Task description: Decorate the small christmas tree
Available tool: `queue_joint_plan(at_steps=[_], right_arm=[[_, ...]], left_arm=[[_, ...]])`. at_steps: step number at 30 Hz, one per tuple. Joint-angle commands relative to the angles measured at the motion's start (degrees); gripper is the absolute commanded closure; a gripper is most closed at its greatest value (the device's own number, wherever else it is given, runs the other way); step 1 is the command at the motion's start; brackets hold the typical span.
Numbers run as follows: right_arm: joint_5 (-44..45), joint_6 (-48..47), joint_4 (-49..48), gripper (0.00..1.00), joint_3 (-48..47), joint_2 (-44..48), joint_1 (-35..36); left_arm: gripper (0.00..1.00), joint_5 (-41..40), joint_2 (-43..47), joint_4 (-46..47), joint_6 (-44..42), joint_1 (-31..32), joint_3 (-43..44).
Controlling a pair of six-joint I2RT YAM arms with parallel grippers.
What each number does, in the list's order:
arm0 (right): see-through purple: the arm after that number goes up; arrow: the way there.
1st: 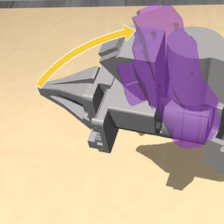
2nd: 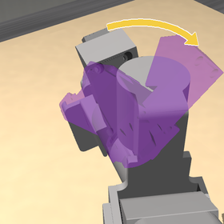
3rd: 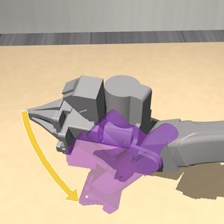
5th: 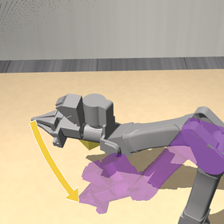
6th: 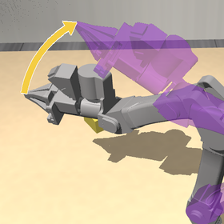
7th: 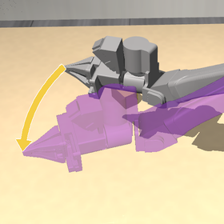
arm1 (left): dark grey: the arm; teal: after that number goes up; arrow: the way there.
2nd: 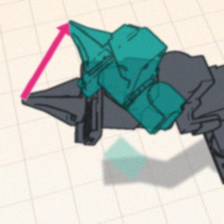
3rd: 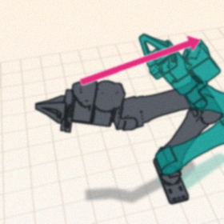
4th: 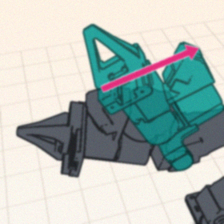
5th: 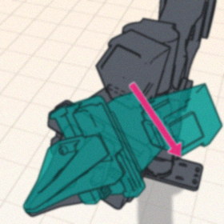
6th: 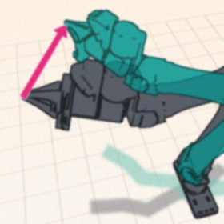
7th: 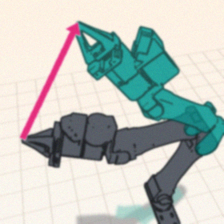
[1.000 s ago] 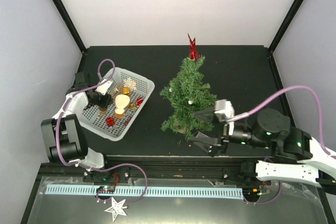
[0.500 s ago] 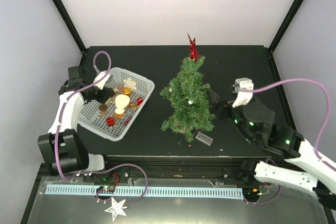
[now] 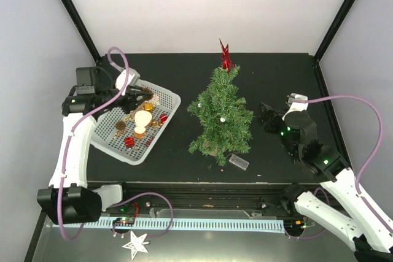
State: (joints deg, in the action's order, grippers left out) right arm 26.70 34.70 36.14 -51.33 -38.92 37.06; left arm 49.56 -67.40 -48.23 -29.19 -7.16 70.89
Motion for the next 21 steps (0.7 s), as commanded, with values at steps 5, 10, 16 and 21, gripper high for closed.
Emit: queue_joint_plan(at_steps=[5, 10, 16, 21], right_arm=[[-4.6, 3.0, -2.8, 0.05, 3.4, -1.4, -1.2], [-6.0, 3.4, -3.4, 0.05, 4.2, -2.0, -1.2], [-6.7, 3.6, -4.2, 0.05, 5.4, -1.9, -1.2], [-7.1, 3.3, -4.4, 0.05, 6.0, -2.0, -1.3]], left_arm=[[0.71, 11.9, -1.8, 3.0, 8.1, 12.6, 5.7], [0.71, 12.1, -5.3, 5.0, 10.8, 19.6, 10.9], [0.71, 14.9, -9.8, 9.2, 17.5, 24.9, 15.7], [0.71, 15.7, -12.8, 8.3, 17.5, 29.4, 17.5]])
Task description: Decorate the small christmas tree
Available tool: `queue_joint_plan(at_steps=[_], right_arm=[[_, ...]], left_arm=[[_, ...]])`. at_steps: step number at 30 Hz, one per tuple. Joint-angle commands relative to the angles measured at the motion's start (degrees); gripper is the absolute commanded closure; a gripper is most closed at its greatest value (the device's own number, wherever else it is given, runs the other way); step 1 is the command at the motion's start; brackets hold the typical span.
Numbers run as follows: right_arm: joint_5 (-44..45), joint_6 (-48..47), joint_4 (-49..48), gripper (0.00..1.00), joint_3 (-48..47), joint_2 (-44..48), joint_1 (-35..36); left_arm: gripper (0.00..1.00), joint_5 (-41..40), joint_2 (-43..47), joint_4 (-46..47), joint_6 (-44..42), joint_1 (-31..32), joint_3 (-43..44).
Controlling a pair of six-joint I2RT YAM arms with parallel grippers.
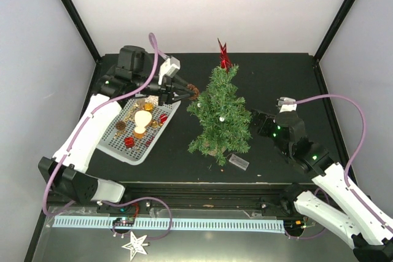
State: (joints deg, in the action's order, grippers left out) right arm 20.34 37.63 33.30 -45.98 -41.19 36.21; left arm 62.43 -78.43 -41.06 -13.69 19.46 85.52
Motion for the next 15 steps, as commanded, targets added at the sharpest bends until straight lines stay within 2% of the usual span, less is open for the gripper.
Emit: queue_joint_plan(at_steps=[1, 15], right_arm=[[-0.7, 0.2, -1.6, 0.05, 0.8, 0.2, -0.5], [-0.3, 0.1, -2.0, 0.05, 2.0, 0.7, -0.5]], left_arm=[[0.71, 3.1, -2.2, 0.9, 1.8, 3.6, 3.0], [0.71, 2.0, -4.4, -0.5, -0.6, 7.6, 2.0]])
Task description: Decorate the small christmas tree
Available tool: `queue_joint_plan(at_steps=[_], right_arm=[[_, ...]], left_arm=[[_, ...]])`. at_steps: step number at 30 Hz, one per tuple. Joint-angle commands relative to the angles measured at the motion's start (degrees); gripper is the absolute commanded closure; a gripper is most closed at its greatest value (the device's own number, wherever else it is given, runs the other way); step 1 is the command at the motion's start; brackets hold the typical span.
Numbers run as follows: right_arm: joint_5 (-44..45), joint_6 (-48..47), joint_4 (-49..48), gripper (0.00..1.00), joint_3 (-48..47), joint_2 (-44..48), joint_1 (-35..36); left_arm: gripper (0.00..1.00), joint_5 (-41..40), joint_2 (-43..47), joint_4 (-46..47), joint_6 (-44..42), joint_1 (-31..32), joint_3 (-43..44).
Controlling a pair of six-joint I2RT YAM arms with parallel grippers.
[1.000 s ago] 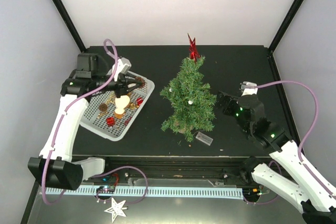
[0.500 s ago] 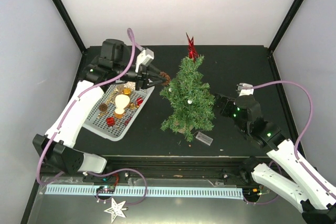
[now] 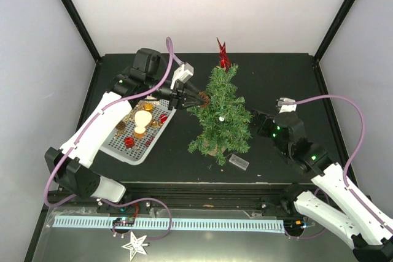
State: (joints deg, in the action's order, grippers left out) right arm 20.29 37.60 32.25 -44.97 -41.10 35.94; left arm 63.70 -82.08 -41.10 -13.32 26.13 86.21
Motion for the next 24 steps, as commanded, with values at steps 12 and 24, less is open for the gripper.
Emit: queue_joint_plan(at_steps=[12, 24], right_arm=[[-0.3, 0.1, -0.8, 0.05, 1.2, 1.5, -0.3], [-0.9, 0.2, -1.6, 0.05, 1.5, 1.3, -0.4]], left_arm=[[0.71, -1.9, -4.5, 0.5, -1.6, 3.0, 1.9], [0.65, -3.9, -5.9, -1.2, -3.8, 4.0, 1.5]])
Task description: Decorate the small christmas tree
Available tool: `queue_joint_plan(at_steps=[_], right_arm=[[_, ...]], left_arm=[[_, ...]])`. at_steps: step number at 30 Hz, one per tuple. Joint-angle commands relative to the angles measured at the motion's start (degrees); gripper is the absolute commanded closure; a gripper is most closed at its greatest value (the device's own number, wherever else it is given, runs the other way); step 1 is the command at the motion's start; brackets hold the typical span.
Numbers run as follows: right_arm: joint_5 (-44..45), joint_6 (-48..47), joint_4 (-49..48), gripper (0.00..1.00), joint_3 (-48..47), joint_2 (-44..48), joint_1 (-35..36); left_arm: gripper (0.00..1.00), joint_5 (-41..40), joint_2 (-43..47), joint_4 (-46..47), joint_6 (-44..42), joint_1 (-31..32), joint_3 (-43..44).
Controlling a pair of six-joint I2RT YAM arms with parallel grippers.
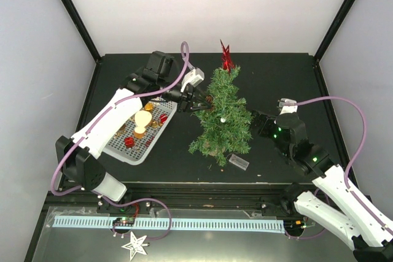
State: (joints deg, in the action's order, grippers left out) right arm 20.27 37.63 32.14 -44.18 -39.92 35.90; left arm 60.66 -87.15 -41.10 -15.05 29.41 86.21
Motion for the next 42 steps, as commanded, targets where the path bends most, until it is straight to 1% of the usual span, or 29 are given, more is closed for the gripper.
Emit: queue_joint_plan(at_steps=[1, 7, 13, 16, 33, 35, 40, 42], right_arm=[[-1.0, 0.2, -1.6, 0.05, 0.7, 0.0, -0.3], [-1.3, 0.3, -2.1, 0.05, 0.9, -0.2, -0.3], [-1.7, 0.3, -2.2, 0.05, 1.2, -0.2, -0.3], [-1.8, 0.4, -2.2, 0.05, 1.4, -0.1, -0.3], [-1.9, 0.3, -2.1, 0.05, 2.1, 0.9, -0.3], [-1.8, 0.3, -2.1, 0.05, 2.1, 1.0, -0.3], [-1.9, 0.3, -2.1, 0.05, 2.3, 0.9, -0.3], [-1.9, 0.2, -2.0, 0.05, 2.3, 1.0, -0.3]], left_arm=[[0.65, -1.1, -0.8, -1.3, -2.3, 0.8, 1.2], [0.64, -3.6, -0.2, -1.5, -3.1, 1.0, 0.6], [0.54, -4.8, 0.5, -1.8, -3.3, 1.0, 1.3], [0.51, -5.0, 0.5, -2.2, -3.5, 0.9, 1.7], [0.49, -6.4, 1.8, -2.2, -3.6, 1.0, 2.0], [0.51, -6.4, 1.7, -2.0, -3.1, 1.0, 1.9], [0.67, -5.5, 1.7, -1.0, -1.6, 1.0, 1.3], [0.69, -5.0, 1.7, -0.8, -1.2, 0.9, 1.3]])
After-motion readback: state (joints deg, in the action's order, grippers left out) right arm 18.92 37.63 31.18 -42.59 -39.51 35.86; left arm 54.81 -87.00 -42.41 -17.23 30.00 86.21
